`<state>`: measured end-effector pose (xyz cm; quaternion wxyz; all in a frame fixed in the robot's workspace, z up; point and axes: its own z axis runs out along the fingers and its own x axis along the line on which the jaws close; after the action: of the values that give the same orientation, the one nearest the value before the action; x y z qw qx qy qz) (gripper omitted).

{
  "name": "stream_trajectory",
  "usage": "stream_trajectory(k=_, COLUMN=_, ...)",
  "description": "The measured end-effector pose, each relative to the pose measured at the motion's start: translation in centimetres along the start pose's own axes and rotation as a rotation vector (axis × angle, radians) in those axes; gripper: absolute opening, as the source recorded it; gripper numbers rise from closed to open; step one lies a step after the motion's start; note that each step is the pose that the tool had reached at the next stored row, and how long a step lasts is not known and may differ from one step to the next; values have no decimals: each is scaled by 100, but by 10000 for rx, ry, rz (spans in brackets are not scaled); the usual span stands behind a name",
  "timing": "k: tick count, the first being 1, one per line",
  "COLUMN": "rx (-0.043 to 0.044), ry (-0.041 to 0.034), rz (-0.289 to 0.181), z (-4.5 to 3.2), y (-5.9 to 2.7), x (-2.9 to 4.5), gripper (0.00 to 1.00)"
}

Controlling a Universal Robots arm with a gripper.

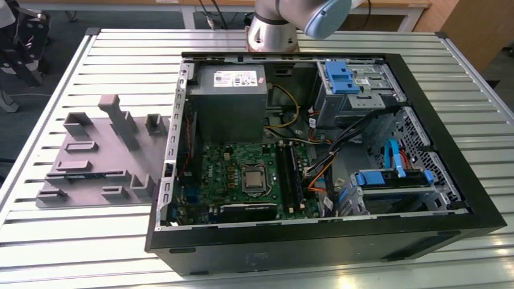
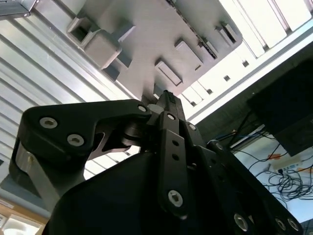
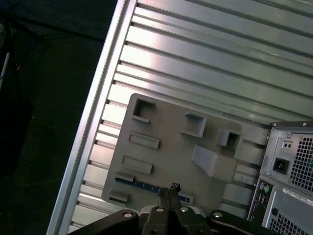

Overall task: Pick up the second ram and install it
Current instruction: 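Pick up the second ram and move it above second insertion slot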

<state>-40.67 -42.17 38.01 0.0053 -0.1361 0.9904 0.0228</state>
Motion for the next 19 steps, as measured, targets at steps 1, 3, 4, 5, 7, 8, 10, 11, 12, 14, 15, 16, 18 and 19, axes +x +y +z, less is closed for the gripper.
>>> stream_trajectory(k=1, rx=-3, ry=5, rz=-132, z=1, y=0, x=0, gripper=11)
stream_trajectory(k=3, rx=-6, ry=17, rz=-390, z=0, y=0, x=0, gripper=11)
stream_trajectory(k=4, rx=-9, ry=23, rz=-527, z=0, y=0, x=0, gripper=11)
stream_trajectory(k=5, rx=-11, ry=28, rz=-644, z=1, y=0, x=0, gripper=11)
stream_trajectory(k=7, rx=-14, ry=37, rz=-845, z=0, y=0, x=0, gripper=11)
stream_trajectory(k=8, rx=-15, ry=41, rz=-927, z=0, y=0, x=1, gripper=11)
stream_trajectory(k=10, rx=-17, ry=46, rz=-1043, z=0, y=0, x=1, gripper=11)
stream_trajectory(k=11, rx=-18, ry=47, rz=-1068, z=0, y=0, x=1, gripper=11)
stream_trajectory(k=12, rx=-18, ry=47, rz=-1072, z=0, y=0, x=1, gripper=11)
stream_trajectory(k=14, rx=-18, ry=47, rz=-1074, z=0, y=0, x=1, gripper=11)
stream_trajectory(k=15, rx=-18, ry=47, rz=-1074, z=0, y=0, x=0, gripper=11)
stream_trajectory(k=16, rx=-18, ry=47, rz=-1074, z=0, y=0, x=0, gripper=11)
stream_trajectory(k=18, rx=-18, ry=47, rz=-1075, z=0, y=0, x=0, gripper=11)
stream_trajectory(k=19, rx=-18, ry=47, rz=-1076, z=0, y=0, x=0, gripper=11)
